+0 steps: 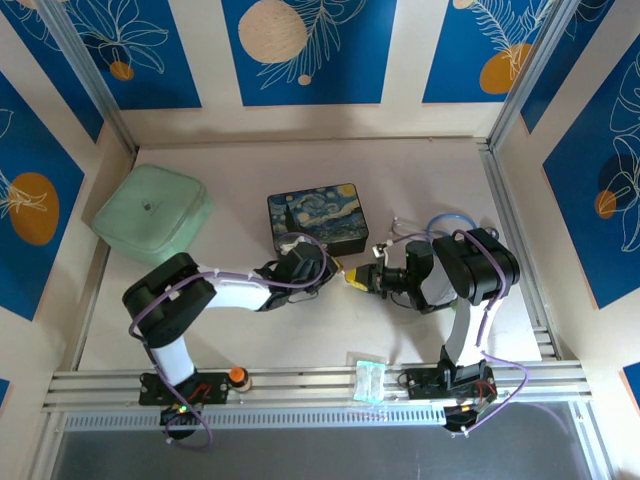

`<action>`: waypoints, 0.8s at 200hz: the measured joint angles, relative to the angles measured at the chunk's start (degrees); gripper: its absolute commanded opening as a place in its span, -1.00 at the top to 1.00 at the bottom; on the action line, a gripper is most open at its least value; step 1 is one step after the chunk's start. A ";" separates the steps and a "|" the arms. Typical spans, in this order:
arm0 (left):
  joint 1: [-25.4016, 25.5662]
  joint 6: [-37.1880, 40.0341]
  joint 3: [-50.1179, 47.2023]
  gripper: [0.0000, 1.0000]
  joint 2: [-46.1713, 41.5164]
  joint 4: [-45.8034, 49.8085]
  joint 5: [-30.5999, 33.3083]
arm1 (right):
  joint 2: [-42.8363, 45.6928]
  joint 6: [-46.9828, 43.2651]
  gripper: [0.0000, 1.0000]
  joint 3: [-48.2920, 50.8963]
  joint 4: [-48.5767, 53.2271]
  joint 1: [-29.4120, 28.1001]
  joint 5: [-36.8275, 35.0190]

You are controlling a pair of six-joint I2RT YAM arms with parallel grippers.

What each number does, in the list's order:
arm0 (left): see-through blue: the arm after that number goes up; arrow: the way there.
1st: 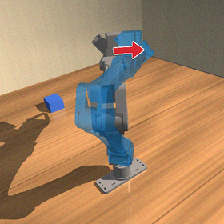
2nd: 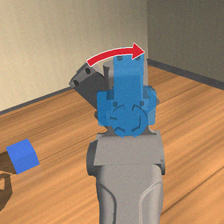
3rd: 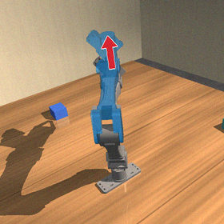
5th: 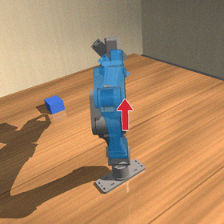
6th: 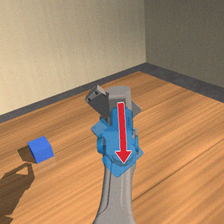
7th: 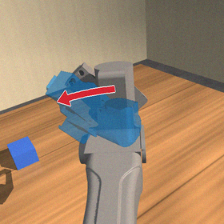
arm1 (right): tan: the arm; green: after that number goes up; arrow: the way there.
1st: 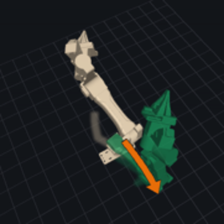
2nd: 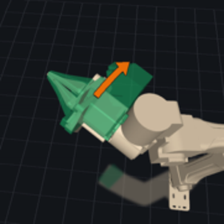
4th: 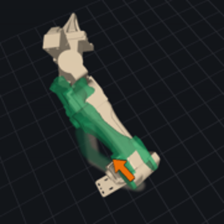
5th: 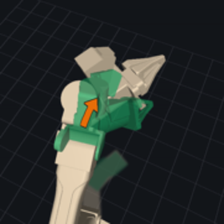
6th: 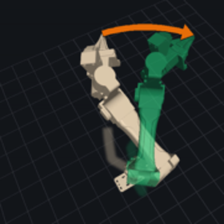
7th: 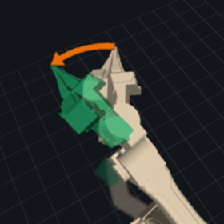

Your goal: Unlock the padlock with the key

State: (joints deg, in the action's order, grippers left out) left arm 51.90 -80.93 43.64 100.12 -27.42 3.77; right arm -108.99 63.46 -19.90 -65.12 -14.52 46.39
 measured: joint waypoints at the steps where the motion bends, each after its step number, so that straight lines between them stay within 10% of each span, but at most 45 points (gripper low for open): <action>1: -0.04 0.00 -0.04 1.00 0.00 -0.11 -0.02 | 0.00 0.00 0.95 -0.04 0.04 0.00 0.02; 160: -0.90 1.14 -3.89 1.00 1.03 -11.45 -5.27 | -0.87 3.26 0.95 -1.66 1.73 3.26 7.72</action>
State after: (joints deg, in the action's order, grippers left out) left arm 51.00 -79.79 39.75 101.14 -38.87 -1.50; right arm -109.86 66.72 -21.56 -63.40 -11.27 54.11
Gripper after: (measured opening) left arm 0.053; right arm 0.048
